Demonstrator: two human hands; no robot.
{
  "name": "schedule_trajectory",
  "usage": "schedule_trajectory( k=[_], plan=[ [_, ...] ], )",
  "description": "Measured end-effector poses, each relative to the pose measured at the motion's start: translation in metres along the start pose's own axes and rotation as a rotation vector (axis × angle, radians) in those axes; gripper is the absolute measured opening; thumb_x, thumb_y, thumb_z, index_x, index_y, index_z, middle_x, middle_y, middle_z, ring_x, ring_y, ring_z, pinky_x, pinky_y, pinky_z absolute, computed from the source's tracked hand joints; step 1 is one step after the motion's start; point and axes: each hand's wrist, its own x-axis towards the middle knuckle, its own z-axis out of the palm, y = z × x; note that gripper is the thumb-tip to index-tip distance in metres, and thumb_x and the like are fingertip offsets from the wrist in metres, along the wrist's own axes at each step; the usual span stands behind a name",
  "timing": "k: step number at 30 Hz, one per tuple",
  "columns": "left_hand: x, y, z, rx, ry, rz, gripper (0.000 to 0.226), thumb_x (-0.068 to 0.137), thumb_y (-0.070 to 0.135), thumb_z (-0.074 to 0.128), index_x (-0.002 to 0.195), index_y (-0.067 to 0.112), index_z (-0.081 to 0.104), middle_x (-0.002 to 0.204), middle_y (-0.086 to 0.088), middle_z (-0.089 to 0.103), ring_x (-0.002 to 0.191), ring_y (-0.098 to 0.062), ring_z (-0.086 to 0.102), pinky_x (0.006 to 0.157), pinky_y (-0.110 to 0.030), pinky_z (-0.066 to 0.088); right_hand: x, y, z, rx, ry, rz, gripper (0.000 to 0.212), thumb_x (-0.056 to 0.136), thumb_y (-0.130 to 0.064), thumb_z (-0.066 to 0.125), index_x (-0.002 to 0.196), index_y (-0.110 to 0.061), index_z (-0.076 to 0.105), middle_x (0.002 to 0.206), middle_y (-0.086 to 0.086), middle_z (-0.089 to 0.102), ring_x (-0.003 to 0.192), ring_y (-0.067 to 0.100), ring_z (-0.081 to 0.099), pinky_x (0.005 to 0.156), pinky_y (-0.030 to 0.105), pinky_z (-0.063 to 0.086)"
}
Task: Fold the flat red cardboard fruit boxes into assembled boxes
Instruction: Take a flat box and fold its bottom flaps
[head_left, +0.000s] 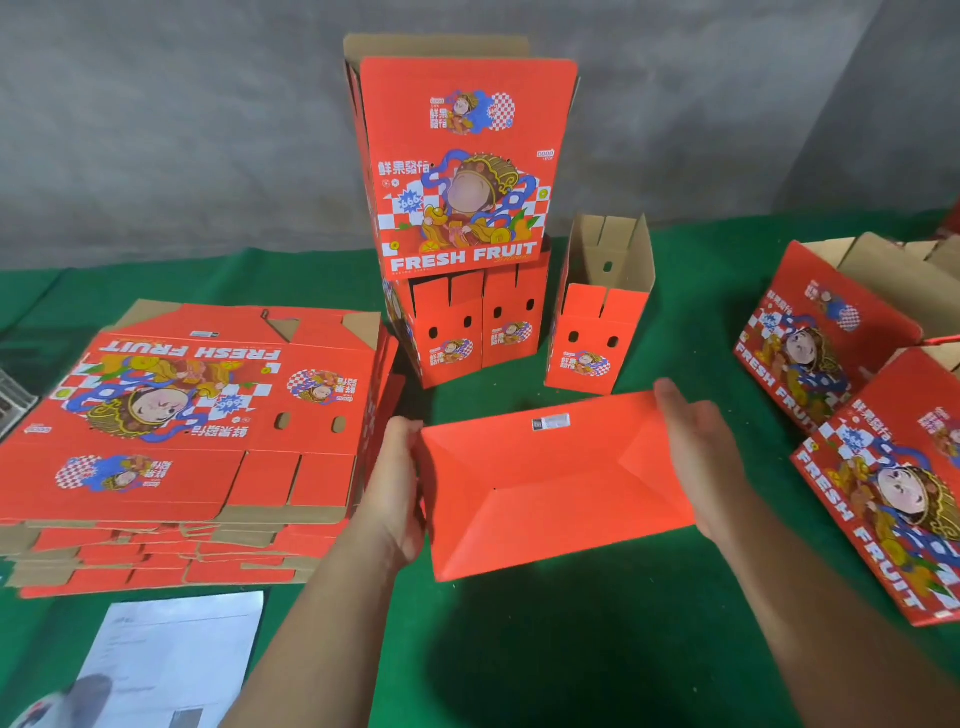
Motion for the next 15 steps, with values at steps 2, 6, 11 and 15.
schedule_trajectory(
  k=[2, 6, 11, 15],
  plan=[
    [0.003, 0.000, -0.009, -0.046, -0.075, 0.133, 0.050, 0.062, 0.041, 0.063, 0.107, 0.021, 0.071, 0.115, -0.009, 0.068, 0.103, -0.027, 0.061, 0.095, -0.042, 0.043, -0.004, -0.001, -0.003, 0.045, -0.024, 0.036, 0.068, 0.086, -0.080, 0.053, 0.093, -0.013, 0.056, 0.084, 0.002, 0.057, 0.074, 0.021, 0.056, 0.065, 0.037, 0.038],
    [0.002, -0.013, -0.010, -0.056, -0.108, 0.375, 0.063, 0.079, 0.003, 0.069, 0.138, 0.025, 0.059, 0.124, -0.006, 0.074, 0.103, -0.022, 0.073, 0.086, -0.038, 0.059, -0.013, 0.010, -0.003, 0.160, -0.197, -0.007, 0.017, 0.101, -0.040, 0.065, 0.104, -0.025, 0.072, 0.101, -0.001, 0.079, 0.093, 0.020, 0.076, 0.080, 0.037, 0.058],
    [0.008, -0.042, -0.010, 0.131, -0.046, 0.379, 0.054, 0.091, 0.005, 0.076, 0.136, 0.025, 0.055, 0.123, -0.005, 0.076, 0.109, -0.024, 0.075, 0.082, -0.037, 0.064, -0.019, 0.028, 0.004, 0.149, -0.290, -0.116, 0.023, 0.104, -0.018, 0.062, 0.113, -0.036, 0.072, 0.095, -0.021, 0.079, 0.083, -0.007, 0.073, 0.065, 0.005, 0.049],
    [0.017, -0.053, -0.009, 0.215, -0.039, 0.460, 0.073, 0.091, -0.005, 0.074, 0.146, 0.030, 0.041, 0.122, 0.008, 0.074, 0.107, -0.013, 0.074, 0.072, -0.034, 0.063, -0.016, 0.047, 0.011, 0.032, -0.292, -0.040, 0.027, 0.103, -0.013, 0.062, 0.105, -0.039, 0.070, 0.086, -0.031, 0.074, 0.079, -0.012, 0.069, 0.059, 0.005, 0.047]
  ],
)
